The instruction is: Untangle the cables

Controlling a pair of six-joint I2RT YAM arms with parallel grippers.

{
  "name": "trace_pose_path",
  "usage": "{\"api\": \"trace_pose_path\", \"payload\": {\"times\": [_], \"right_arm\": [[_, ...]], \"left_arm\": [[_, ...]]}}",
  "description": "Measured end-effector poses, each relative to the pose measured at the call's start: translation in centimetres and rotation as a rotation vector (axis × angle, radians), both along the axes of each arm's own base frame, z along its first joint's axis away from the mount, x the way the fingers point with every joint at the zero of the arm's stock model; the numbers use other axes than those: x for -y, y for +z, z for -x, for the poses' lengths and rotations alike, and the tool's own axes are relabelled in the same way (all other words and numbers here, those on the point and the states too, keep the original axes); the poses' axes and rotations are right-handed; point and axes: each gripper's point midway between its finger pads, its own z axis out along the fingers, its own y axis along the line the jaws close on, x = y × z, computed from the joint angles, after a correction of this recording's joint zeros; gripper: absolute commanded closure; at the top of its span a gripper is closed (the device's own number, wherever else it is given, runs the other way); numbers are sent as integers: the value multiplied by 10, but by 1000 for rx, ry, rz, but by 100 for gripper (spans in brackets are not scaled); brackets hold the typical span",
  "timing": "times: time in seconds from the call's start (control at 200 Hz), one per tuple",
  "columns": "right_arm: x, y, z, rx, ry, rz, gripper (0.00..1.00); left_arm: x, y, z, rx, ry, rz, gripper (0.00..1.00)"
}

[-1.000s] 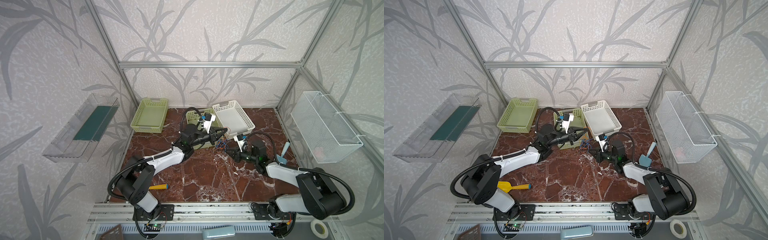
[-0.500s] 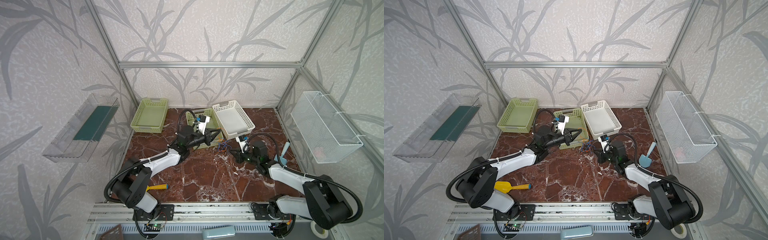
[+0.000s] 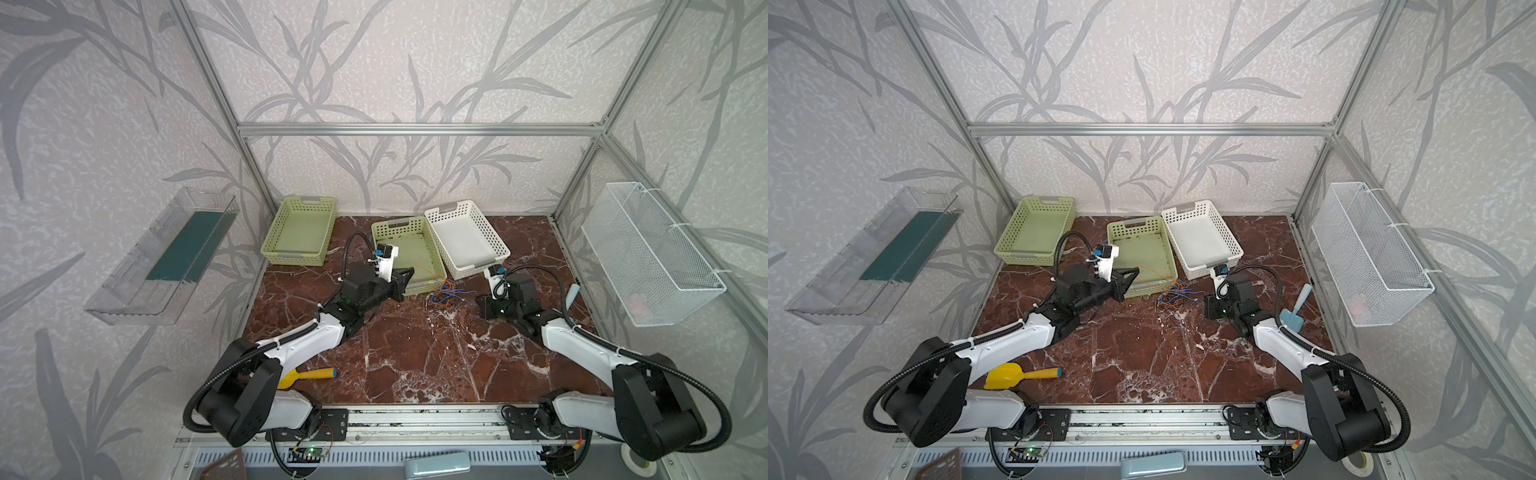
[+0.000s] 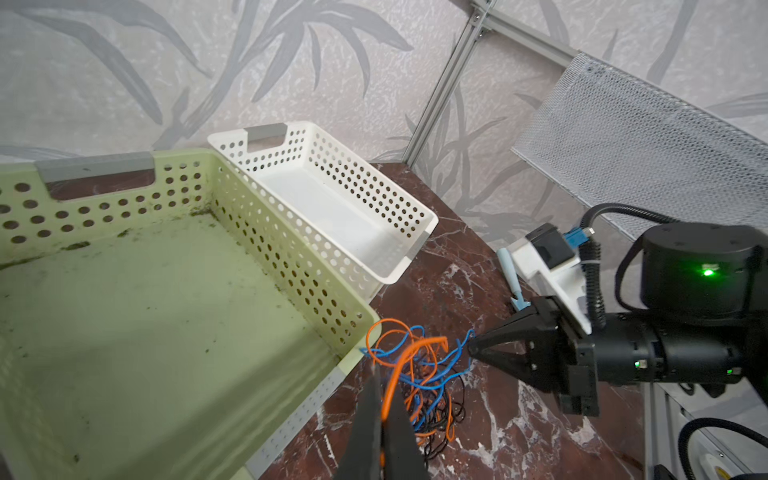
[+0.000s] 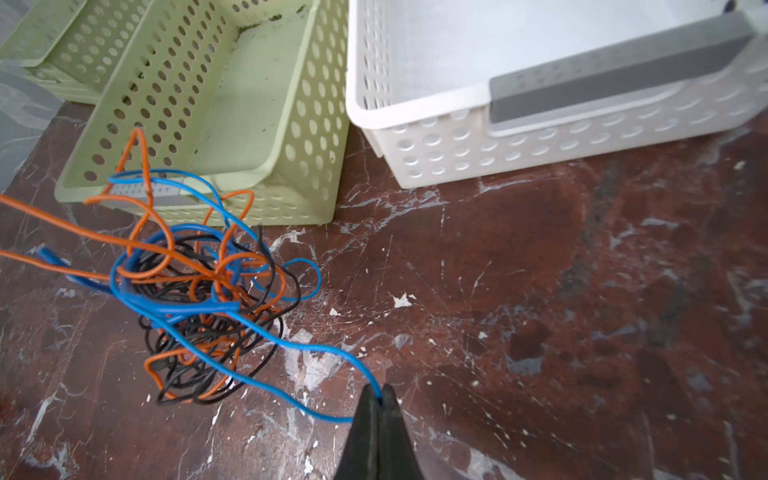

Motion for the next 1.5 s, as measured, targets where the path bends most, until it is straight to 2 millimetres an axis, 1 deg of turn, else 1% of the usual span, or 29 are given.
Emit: {"api": "trace_pose_path", "payload": {"times": [0.08,0.165,0.245,0.315,0.38,0.465,0.63,0.725,0.86,1.01,1.194,1.274,1.399,1.499], "right_arm": [[12,12,-7,12,-43,7,100],[30,25,-15,30,-101,15,100],[47,32,-19,35,-150,25,100],[64,34,-23,33,-200,33,100],[79,31,-24,17,-243,43,100],[89,27,-25,-9,-271,54,100],[92,32,-33,-13,-269,72,100],[93,38,-36,-4,-262,80,100],[101,41,-38,0,-277,88,100],[107,43,-39,-6,-286,93,100],[103,45,-41,-11,-265,80,100],[103,45,-41,-14,-263,82,100],[105,45,-39,-19,-268,85,100],[111,47,-39,-17,-287,85,100]], "left_arm": [[-6,-10,-1,-14,22,-16,100],[-13,-20,1,-24,40,-22,100],[-17,-32,5,-30,48,-4,100],[-18,-44,7,-48,48,12,100],[-14,-55,6,-75,33,32,100],[-6,-69,4,-111,9,62,100],[3,-94,0,-168,-10,105,100],[4,-100,-1,-175,-8,109,100],[1,-105,-5,-171,12,102,100],[-10,-111,-17,-150,59,68,100],[-23,-109,-46,-108,119,46,100],[-32,-106,-56,-93,142,43,100],[-47,-105,-63,-86,177,36,100],[-58,-103,-60,-92,210,24,100]]}}
